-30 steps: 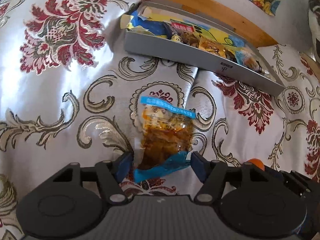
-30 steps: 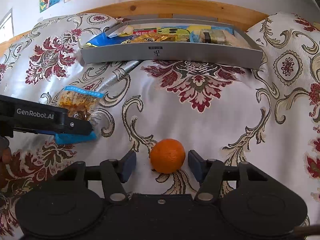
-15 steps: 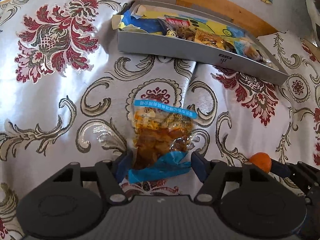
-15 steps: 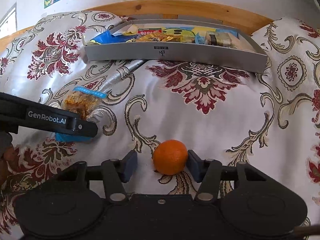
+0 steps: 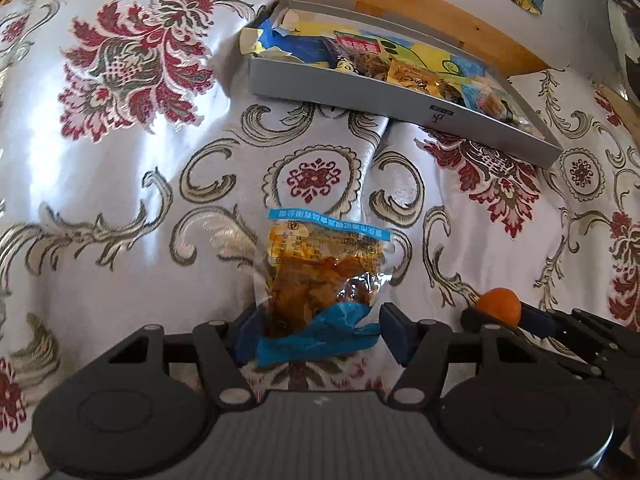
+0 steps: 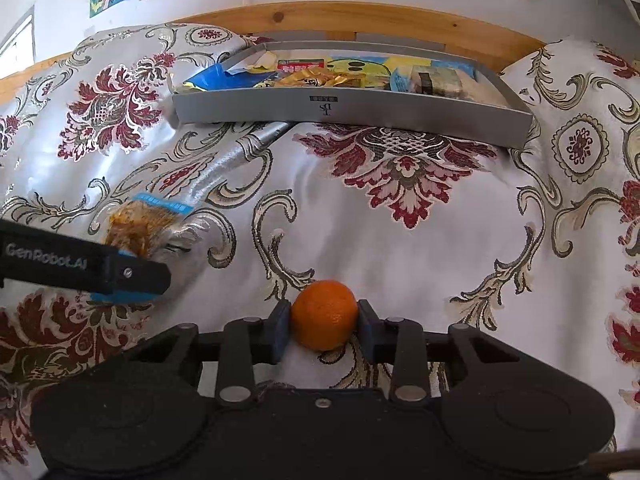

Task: Organize snacks
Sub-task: 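Close left tool on the spicy-snack bag while right tool grasps the orange, then lift the spicy-snack bag with left tool while right tool carries the orange to the tray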

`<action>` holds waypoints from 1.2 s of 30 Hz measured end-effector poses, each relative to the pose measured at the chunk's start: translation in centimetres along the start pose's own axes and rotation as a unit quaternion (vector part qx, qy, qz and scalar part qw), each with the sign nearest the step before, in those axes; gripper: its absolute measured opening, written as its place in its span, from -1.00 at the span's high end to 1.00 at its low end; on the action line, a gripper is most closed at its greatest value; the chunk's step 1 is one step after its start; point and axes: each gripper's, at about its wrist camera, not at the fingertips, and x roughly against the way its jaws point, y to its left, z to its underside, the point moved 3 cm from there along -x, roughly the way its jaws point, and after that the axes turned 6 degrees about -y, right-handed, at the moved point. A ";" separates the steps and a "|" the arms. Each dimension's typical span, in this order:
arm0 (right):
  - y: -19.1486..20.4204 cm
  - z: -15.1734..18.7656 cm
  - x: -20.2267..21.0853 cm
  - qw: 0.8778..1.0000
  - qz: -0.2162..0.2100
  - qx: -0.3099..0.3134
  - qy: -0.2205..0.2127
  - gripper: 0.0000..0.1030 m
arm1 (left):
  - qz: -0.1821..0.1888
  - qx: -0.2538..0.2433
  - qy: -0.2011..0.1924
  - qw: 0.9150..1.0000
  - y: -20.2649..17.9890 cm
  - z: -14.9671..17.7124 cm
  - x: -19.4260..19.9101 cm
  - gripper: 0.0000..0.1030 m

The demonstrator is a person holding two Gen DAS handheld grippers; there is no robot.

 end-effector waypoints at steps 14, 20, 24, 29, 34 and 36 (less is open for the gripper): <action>0.2 0.6 5.5 0.999 0.015 0.028 -0.028 0.30 | 0.042 -0.002 -0.003 0.999 -1.2 2.5 3.8 -0.29; 0.8 0.1 7.1 0.998 0.011 0.033 -0.052 0.30 | 0.046 0.003 -0.026 0.999 -0.8 1.6 5.6 -0.29; 1.4 -0.5 8.2 0.995 0.007 0.048 -0.089 0.30 | 0.043 0.010 -0.042 0.998 -0.6 0.8 6.4 -0.29; 1.7 -1.2 8.9 0.990 0.010 0.060 -0.128 0.30 | 0.037 0.021 -0.064 0.997 -0.4 -0.6 6.9 -0.29; 1.4 -2.0 8.8 0.986 0.013 0.059 -0.153 0.30 | 0.030 0.020 -0.081 0.996 -0.7 -2.2 7.0 -0.29; 1.2 -2.3 8.3 0.986 0.013 0.053 -0.158 0.30 | 0.029 0.016 -0.082 0.996 -0.9 -2.9 6.9 -0.29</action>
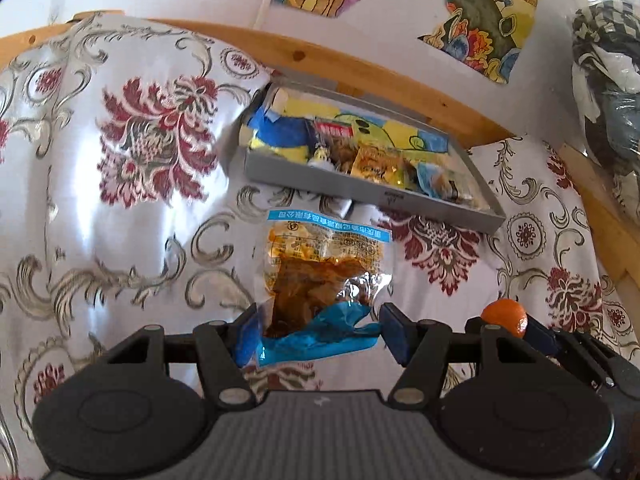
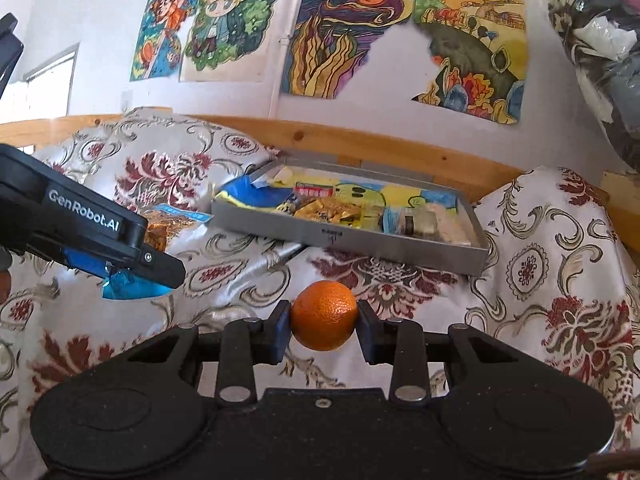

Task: Organize snacks
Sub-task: 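Lift the spicy-snack bag with left tool while right tool carries the orange to the tray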

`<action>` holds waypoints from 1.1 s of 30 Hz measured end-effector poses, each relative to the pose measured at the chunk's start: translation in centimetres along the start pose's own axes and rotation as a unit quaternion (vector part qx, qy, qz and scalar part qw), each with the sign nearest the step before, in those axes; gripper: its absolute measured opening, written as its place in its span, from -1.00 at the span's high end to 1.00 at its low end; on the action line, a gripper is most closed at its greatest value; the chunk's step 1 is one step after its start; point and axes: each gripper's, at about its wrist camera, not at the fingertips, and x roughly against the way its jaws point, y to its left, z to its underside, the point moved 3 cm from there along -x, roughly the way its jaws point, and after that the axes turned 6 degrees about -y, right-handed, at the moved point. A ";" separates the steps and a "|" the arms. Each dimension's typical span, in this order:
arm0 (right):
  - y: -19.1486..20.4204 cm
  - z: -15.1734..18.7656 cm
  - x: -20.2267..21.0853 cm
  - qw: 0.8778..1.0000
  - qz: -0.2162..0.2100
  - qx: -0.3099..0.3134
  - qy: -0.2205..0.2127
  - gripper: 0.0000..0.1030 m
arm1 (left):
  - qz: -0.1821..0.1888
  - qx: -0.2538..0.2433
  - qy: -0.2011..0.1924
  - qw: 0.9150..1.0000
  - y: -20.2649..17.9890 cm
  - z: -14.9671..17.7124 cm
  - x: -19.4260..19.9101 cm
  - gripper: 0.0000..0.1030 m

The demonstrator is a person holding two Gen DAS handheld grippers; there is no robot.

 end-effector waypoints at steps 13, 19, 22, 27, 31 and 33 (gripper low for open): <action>-2.1 -1.2 -3.7 0.999 0.013 -0.044 -0.023 0.30 | 0.004 -0.003 -0.033 0.999 -2.3 -4.5 -2.9 -0.29; -3.0 -2.8 -6.6 0.997 0.005 -0.056 -0.052 0.30 | -0.012 -0.018 -0.047 0.999 -2.9 -7.3 -4.9 -0.29; -3.2 -3.5 -8.4 0.997 0.003 -0.035 -0.075 0.30 | -0.025 -0.024 -0.058 0.998 -3.1 -8.8 -6.1 -0.30; -4.7 -4.6 -11.3 0.994 0.001 -0.026 -0.102 0.29 | -0.048 -0.006 -0.086 0.995 -3.2 -10.9 -8.2 -0.30; -6.0 -5.4 -13.6 0.993 0.006 -0.028 -0.117 0.29 | -0.066 -0.014 -0.105 0.992 -3.3 -11.9 -10.4 -0.30; -6.3 -5.5 -14.7 0.993 0.005 -0.027 -0.118 0.29 | -0.074 -0.010 -0.104 0.992 -3.2 -12.0 -11.7 -0.31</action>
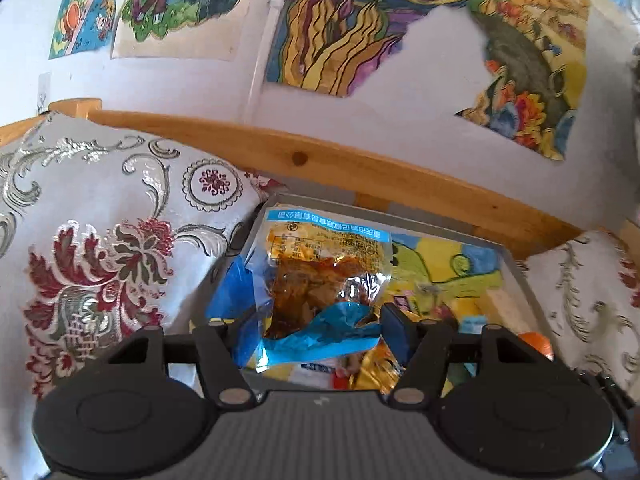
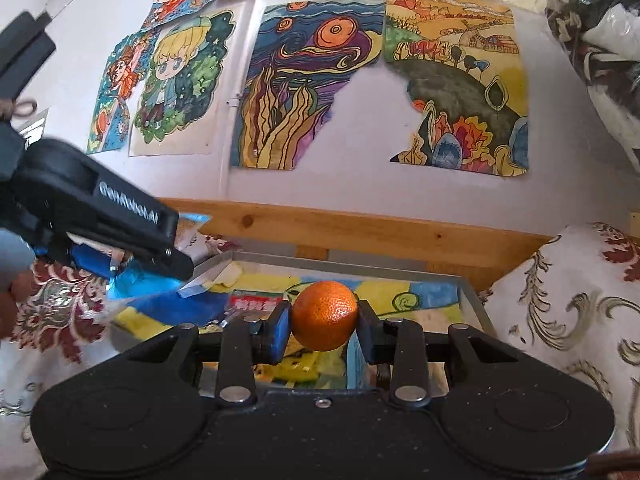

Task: Organize snacks
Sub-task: 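Lift the spicy-snack bag with left tool while right tool carries the orange to the tray, then open left tool over the tray while right tool releases the orange into it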

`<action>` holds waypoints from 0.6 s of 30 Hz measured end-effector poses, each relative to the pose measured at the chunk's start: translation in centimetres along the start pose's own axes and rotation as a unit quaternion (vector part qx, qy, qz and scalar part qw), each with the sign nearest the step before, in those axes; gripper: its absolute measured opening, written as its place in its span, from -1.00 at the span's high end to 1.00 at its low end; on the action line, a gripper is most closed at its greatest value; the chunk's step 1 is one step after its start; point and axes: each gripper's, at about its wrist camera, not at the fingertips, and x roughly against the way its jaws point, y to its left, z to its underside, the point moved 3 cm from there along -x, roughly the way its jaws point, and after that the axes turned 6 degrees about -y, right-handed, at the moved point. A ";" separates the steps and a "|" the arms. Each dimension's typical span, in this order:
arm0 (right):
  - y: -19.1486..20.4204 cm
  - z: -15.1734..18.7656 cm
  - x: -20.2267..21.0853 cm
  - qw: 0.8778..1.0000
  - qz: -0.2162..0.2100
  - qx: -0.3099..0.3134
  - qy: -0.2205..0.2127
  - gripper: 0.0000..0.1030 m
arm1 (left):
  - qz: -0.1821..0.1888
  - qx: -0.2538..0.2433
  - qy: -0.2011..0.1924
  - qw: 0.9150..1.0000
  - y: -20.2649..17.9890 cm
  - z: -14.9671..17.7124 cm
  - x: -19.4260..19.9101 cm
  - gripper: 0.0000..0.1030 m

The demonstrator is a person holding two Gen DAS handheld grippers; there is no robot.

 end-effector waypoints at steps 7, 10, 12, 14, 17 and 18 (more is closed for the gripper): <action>0.0 1.7 -3.0 0.999 -0.009 0.000 0.033 0.29 | -0.021 0.004 0.017 1.000 0.1 1.2 -4.3 -0.31; 0.3 2.4 -3.8 0.999 -0.011 -0.002 0.051 0.29 | -0.026 0.000 0.027 0.999 0.1 1.9 -5.3 -0.31; 0.3 2.8 -4.2 0.998 -0.011 -0.004 0.062 0.29 | -0.028 0.000 0.033 0.999 0.2 2.2 -5.7 -0.31; 0.4 3.1 -4.3 0.998 -0.011 -0.003 0.068 0.29 | -0.032 0.000 0.036 0.999 0.3 2.5 -5.9 -0.31; 0.4 3.3 -4.4 0.997 -0.014 -0.009 0.076 0.29 | -0.032 0.001 0.035 0.999 0.5 2.6 -5.9 -0.32; 0.5 3.4 -4.4 0.997 -0.015 -0.010 0.077 0.29 | -0.032 0.000 0.035 0.999 0.5 2.5 -5.9 -0.32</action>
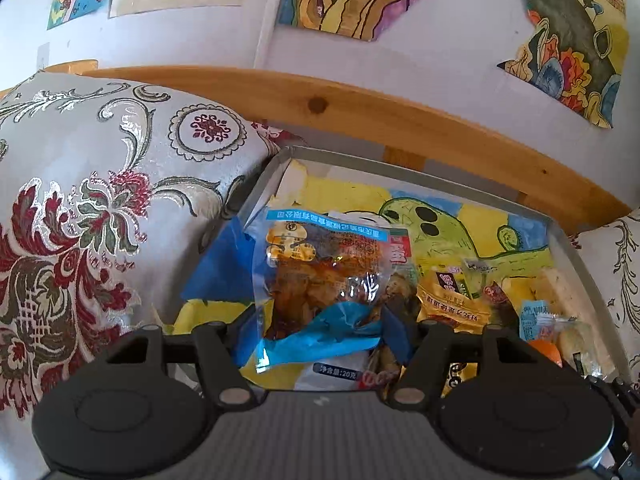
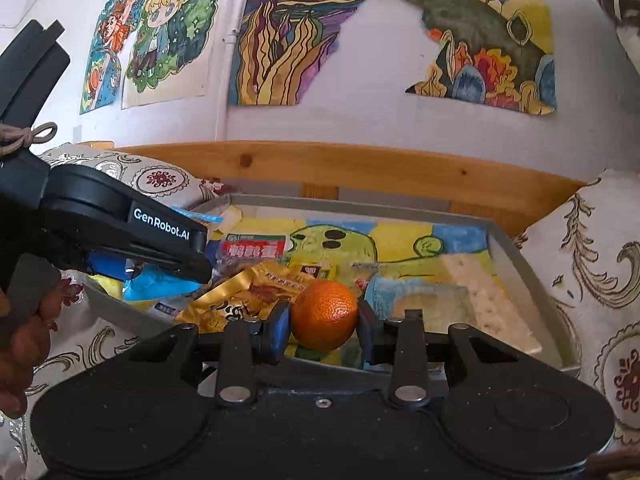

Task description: Organize snacks

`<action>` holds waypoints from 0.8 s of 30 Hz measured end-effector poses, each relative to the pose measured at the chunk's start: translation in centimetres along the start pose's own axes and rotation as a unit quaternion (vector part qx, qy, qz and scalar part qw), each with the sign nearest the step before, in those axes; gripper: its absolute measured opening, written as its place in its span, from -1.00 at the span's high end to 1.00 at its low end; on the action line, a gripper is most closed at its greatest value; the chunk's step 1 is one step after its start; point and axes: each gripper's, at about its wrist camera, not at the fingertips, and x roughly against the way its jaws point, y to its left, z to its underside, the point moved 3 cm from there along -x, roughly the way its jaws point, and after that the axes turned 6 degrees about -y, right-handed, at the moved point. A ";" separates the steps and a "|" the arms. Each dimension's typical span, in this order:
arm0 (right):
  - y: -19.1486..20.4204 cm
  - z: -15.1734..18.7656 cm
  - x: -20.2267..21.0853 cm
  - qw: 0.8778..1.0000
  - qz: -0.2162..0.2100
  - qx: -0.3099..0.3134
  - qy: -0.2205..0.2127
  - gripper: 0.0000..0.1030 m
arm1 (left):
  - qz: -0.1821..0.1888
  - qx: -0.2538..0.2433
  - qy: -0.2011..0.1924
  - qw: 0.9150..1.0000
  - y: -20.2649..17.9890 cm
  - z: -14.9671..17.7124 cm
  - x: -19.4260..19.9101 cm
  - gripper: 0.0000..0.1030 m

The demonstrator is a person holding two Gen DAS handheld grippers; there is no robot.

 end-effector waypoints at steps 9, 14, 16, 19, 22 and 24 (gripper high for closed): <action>0.0 -0.1 0.0 1.000 -0.001 -0.004 0.002 0.28 | -0.003 0.003 0.000 1.000 -0.1 0.0 -0.1 -0.35; -0.1 -0.1 0.0 1.000 -0.001 -0.003 0.001 0.28 | -0.003 0.005 0.006 1.000 0.0 0.1 -0.2 -0.39; 0.0 0.0 0.0 1.000 -0.001 -0.002 0.002 0.25 | -0.001 0.006 0.008 1.000 0.0 0.2 -0.3 -0.39; 0.0 -0.2 0.2 1.000 0.002 0.002 -0.002 0.18 | 0.002 0.008 0.003 1.000 0.1 0.2 0.2 -0.54; -0.1 -0.6 0.9 1.000 0.011 0.005 -0.011 -0.03 | -0.001 0.009 -0.011 1.000 0.2 0.0 1.1 -0.72; -0.2 -1.0 1.6 1.000 0.013 0.001 -0.015 -0.15 | 0.005 0.016 -0.016 1.000 0.5 -0.2 2.0 -0.79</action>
